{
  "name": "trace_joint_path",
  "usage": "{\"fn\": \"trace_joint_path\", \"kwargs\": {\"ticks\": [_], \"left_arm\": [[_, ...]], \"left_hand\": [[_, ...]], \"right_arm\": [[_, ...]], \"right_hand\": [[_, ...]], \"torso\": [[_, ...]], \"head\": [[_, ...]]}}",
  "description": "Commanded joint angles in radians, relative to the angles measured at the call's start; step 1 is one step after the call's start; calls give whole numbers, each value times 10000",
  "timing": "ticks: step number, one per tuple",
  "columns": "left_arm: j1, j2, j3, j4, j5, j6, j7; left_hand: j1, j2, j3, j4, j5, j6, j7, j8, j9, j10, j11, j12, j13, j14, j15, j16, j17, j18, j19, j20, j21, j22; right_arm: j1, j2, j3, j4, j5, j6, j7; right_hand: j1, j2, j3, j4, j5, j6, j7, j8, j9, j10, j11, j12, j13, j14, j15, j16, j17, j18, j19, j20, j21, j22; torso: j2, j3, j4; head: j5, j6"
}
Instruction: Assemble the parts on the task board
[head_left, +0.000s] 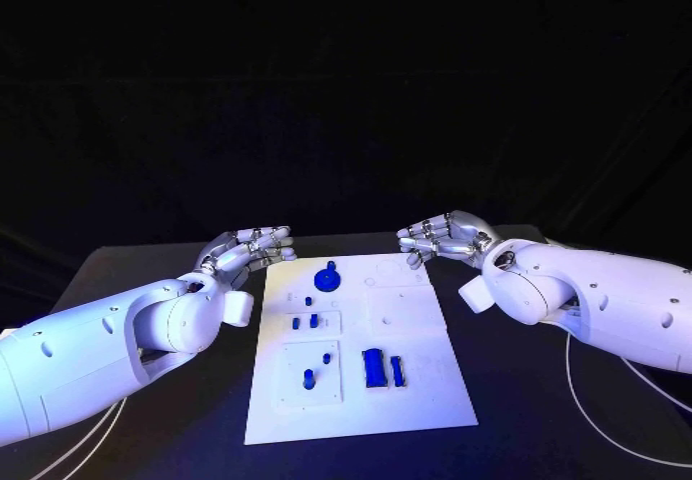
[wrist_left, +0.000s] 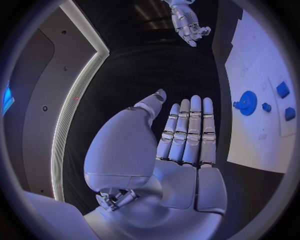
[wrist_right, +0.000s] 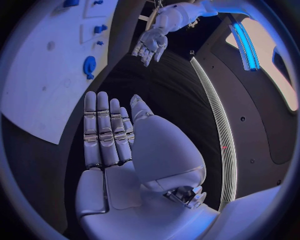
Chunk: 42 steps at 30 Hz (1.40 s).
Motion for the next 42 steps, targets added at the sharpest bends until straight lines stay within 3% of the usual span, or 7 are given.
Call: {"fn": "trace_joint_path", "kwargs": {"ticks": [1,10,11,13,22,28,42], "left_arm": [[20,160,12,-308,83,-332,553],[80,718,20,-1091,109,-698,780],[60,654,11,-1019,34,-444,397],[53,651,13,-997,26,-484,405],[-145,546,62,-355,-216,-1649,658],[-440,389,135,601,-575,-3380,1034],[-716,243,203,1494,-911,-4998,1385]], "left_hand": [[168,220,-764,59,-6,-132,-154,-198,1,-292,230,-337,-8,-68,266,-1278,-618,195,-212,375,-818,-991],[698,783,-1650,-61,23,-200,-358,-329,-16,-490,409,-920,-28,102,452,-2725,-1288,215,-333,629,-1398,-2335],[-3471,1384,-2006,-458,-802,-3094,-807,-964,-662,-3537,-177,-1670,-658,-2766,-38,-3159,-2225,-413,-2642,-216,-2050,-3719],[-3774,1384,-2061,-458,-802,-3309,-860,-964,-662,-3778,-218,-1670,-658,-2940,-77,-3234,-2225,-412,-2787,-277,-2050,-3877],[-6533,1384,-3017,-458,-802,-5209,-1157,-964,-662,-5763,-605,-1670,-658,-4791,-404,-3551,-2225,-654,-4271,-833,-2050,-4821],[-7981,1384,-3017,-458,-802,-6211,-1888,-964,-662,-6819,-809,-1670,-658,-5769,-1191,-4312,-2225,-761,-5059,-1125,-2050,-5321],[-10307,1384,-3017,-458,-802,-7821,-1888,-964,-662,-8507,-1539,-1670,-658,-7338,-1191,-4312,-2225,-1631,-6326,-2169,-2050,-6123]], "right_arm": [[4,330,28,-596,2041,723,1536],[-90,1270,87,-2032,2533,1145,1917],[-65,1175,82,-1905,1961,589,1344],[-76,1174,85,-1882,1974,550,1358],[-384,1129,195,-1193,2364,-616,1769],[-867,1060,367,-115,2974,-2438,2411],[-1519,967,600,1342,3799,-4902,3280]], "right_hand": [[28,56,169,-266,-158,61,84,-26,-383,517,87,-625,-1540,332,160,-1153,-1137,181,406,281,-1279,-1052],[-396,196,289,-964,-223,129,124,-29,-988,736,149,-959,-3209,921,168,-2230,-2549,124,1405,307,-2603,-2289],[-4669,-629,336,-1348,-708,-2793,-456,-651,-1266,-2548,-285,-1634,-3427,-2606,-109,-3105,-2887,-513,-1676,-313,-3376,-3002],[-5048,-629,336,-1348,-755,-2983,-483,-651,-1324,-2729,-322,-1634,-4227,-2769,-854,-3105,-2988,-515,-1785,-372,-3498,-3132],[-7911,-629,336,-1348,-1105,-4908,-852,-651,-2026,-4875,-1291,-1634,-4227,-5051,-854,-3105,-3917,-735,-3778,-793,-4058,-3656],[-9414,-629,336,-1348,-1926,-5920,-1745,-651,-2026,-5998,-1291,-1634,-4227,-6251,-854,-3105,-3917,-901,-4822,-1011,-4347,-3926],[-11826,-629,336,-1348,-1926,-7542,-1745,-651,-2026,-7807,-1291,-1634,-4227,-8179,-854,-3105,-3917,-1705,-6493,-1800,-5383,-4898]], "torso": [[-212,-32,45],[-411,-1,53],[-337,-19,47],[-351,-16,49],[-688,60,110],[-760,77,123],[-760,77,123]], "head": [[5,229],[65,393],[35,338],[54,358],[505,838],[602,941],[602,941]]}}
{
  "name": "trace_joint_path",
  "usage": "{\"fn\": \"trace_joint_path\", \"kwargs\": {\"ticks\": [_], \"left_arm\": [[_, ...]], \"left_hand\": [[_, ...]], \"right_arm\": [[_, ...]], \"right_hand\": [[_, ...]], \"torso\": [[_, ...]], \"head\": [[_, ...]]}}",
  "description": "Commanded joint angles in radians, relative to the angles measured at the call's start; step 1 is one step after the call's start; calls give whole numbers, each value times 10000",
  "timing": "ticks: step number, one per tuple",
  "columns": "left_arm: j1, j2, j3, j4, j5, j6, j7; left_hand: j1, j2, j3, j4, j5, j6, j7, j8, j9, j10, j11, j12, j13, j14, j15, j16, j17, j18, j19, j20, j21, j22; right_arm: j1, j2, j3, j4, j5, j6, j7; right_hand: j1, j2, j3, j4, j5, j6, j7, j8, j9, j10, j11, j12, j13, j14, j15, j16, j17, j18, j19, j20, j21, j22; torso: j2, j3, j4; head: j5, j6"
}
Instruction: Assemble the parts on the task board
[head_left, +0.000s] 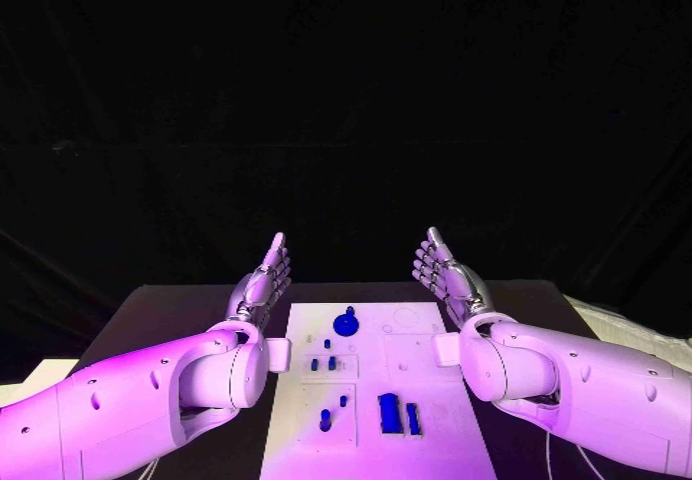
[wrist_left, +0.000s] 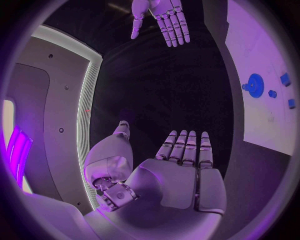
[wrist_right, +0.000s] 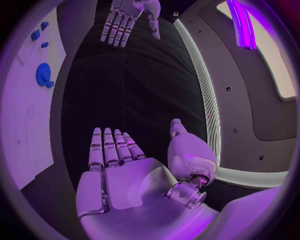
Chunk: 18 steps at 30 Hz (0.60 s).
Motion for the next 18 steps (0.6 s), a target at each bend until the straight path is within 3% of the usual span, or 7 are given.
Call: {"fn": "trace_joint_path", "kwargs": {"ticks": [1,8,9,18], "left_arm": [[2,4,15,37,-271,-607,364],[2,4,15,37,-271,-607,364],[2,4,15,37,-271,-607,364],[2,4,15,37,-271,-607,364]], "left_hand": [[-1286,2,-109,1,-67,-888,-44,-68,-22,-934,-131,-69,-14,-867,-63,-108,-15,-326,-693,-538,-35,-445],[-1973,2,-109,1,-67,-1368,-44,-68,-22,-1433,-131,-69,-14,-1329,-63,-108,-15,-326,-1044,-538,-35,-683],[-2057,2,-109,1,-67,-1421,-44,-68,-22,-1498,-131,-69,-14,-1387,-63,-108,-15,-326,-1096,-538,-35,-1391],[-2675,2,-109,1,-67,-1851,-44,-68,-22,-1948,-131,-69,-14,-1794,-63,-108,-15,-326,-1420,-538,-35,-1391]], "right_arm": [[-26,-8,17,87,371,-922,566],[-26,-8,17,87,371,-922,566],[-26,-8,17,87,371,-922,566],[-26,-8,17,87,371,-922,566]], "right_hand": [[-1389,-5,-3,-39,-134,-929,-113,-70,-22,-1036,-42,-67,-20,-1107,-10,-39,-39,-362,-969,-186,-550,-432],[-2099,-5,-3,-39,-134,-1408,-113,-70,-22,-1575,-42,-67,-20,-1679,-10,-39,-39,-362,-1461,-186,-550,-432],[-2188,-5,-3,-39,-134,-1468,-113,-70,-22,-1634,-42,-67,-20,-1752,-10,-39,-39,-362,-1524,-186,-550,-432],[-2826,-5,-3,-39,-134,-1902,-113,-70,-22,-2115,-42,-67,-20,-2261,-10,-39,-39,-362,-1959,-186,-550,-432]], "torso": [[-3,0,0],[-3,0,0],[-3,0,0],[-3,0,0]], "head": [[1,0],[1,0],[1,0],[1,0]]}}
